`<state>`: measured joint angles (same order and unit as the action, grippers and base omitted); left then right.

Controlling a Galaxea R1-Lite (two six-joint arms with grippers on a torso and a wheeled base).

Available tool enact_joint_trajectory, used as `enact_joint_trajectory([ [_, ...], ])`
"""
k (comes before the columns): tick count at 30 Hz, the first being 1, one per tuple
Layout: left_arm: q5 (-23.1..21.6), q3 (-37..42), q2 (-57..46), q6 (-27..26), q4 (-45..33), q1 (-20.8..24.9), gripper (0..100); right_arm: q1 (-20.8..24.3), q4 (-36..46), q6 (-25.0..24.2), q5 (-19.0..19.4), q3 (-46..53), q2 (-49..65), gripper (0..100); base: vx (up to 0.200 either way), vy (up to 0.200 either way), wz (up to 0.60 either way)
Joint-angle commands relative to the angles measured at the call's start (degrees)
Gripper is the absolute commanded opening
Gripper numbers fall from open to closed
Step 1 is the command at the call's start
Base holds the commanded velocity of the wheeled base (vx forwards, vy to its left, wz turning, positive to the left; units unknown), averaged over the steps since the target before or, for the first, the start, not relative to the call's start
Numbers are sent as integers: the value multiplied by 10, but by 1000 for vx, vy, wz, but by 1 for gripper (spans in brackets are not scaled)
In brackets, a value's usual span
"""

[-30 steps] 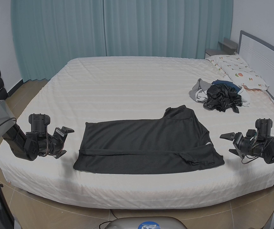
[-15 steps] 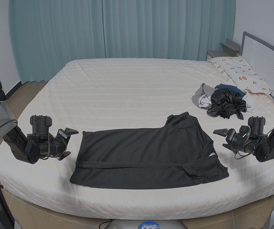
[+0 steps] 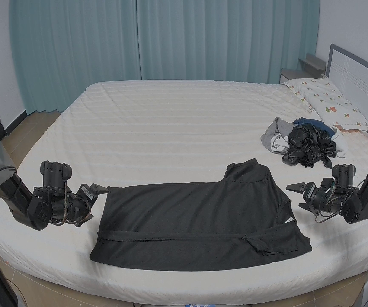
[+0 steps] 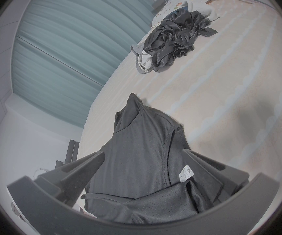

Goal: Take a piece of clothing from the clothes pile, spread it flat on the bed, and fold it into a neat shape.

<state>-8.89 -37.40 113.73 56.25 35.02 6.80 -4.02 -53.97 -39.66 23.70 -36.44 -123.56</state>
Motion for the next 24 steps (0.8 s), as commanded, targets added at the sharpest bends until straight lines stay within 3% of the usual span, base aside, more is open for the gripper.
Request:
enact_joint_trajectory([
  [1, 8, 8, -22, -1, -35, 52, 100, 3, -2, 2, -1, 7, -4, 100, 0, 0, 0],
  [18, 31, 36, 41, -2, -36, 118, 100, 7, -41, 5, -16, 21, -26, 100, 0, 0, 0],
  [24, 44, 30, 60, -2, -33, 119, 100, 12, -41, 5, -16, 22, -26, 100, 0, 0, 0],
])
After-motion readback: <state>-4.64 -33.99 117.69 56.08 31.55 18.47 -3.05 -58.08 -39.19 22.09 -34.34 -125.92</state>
